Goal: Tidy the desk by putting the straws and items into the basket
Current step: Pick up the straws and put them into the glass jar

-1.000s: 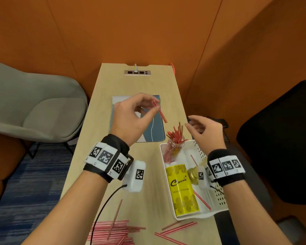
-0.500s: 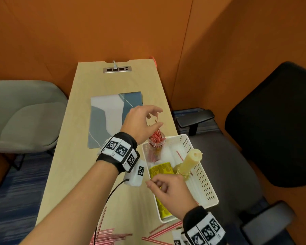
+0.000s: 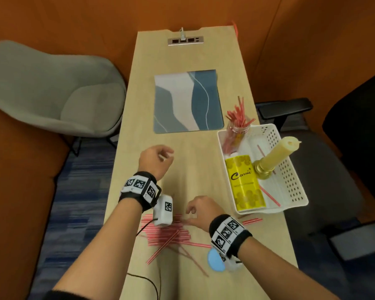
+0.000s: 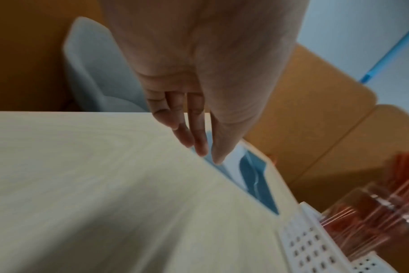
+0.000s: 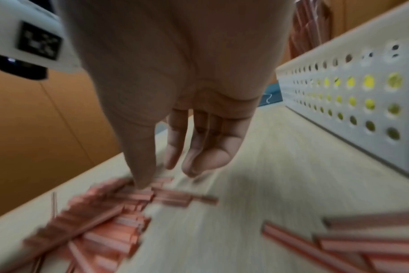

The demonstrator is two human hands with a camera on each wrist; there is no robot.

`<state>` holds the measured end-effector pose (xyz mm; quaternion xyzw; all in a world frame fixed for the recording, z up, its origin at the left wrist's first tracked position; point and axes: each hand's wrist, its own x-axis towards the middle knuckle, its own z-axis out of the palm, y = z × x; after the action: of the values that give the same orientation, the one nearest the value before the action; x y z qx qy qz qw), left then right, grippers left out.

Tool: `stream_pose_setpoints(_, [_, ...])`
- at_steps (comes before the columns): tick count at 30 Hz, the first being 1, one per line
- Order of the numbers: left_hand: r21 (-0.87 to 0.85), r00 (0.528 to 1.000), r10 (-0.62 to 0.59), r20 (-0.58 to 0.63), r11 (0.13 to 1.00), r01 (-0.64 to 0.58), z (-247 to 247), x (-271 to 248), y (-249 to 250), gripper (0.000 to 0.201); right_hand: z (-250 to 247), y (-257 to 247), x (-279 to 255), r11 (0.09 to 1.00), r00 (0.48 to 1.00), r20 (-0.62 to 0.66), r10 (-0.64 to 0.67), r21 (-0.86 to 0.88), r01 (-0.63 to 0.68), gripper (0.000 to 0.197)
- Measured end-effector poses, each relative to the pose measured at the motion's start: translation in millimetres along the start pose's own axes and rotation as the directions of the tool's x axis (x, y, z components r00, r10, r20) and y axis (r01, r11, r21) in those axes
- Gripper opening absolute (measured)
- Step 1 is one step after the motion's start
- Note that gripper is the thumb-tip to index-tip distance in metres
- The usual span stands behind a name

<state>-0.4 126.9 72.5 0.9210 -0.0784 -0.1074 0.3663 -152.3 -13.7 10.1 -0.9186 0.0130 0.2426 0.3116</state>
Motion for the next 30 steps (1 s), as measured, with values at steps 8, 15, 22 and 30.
stream_pose_setpoints(8, [0.156,0.939,-0.297,0.176,0.95,0.271,20,-73,-91,0.006,44,2,-1,0.982,0.996,-0.038,0.084,-0.168,-0.09,0.012])
stream_pose_setpoints(15, [0.088,0.93,-0.303,0.209,0.953,0.291,55,-78,-90,0.025,26,0,-15,0.986,0.989,-0.069,0.132,-0.097,-0.138,0.006])
stream_pose_setpoints(22, [0.185,0.934,-0.243,0.26,0.962,0.199,59,-68,-87,0.015,7,2,-25,0.984,0.982,-0.139,0.129,0.138,-0.11,0.006])
stream_pose_setpoints(30, [0.397,0.916,-0.243,0.32,0.912,0.104,73,-66,-71,0.018,-45,-6,-45,0.964,0.957,-0.275,0.087,0.265,-0.011,0.011])
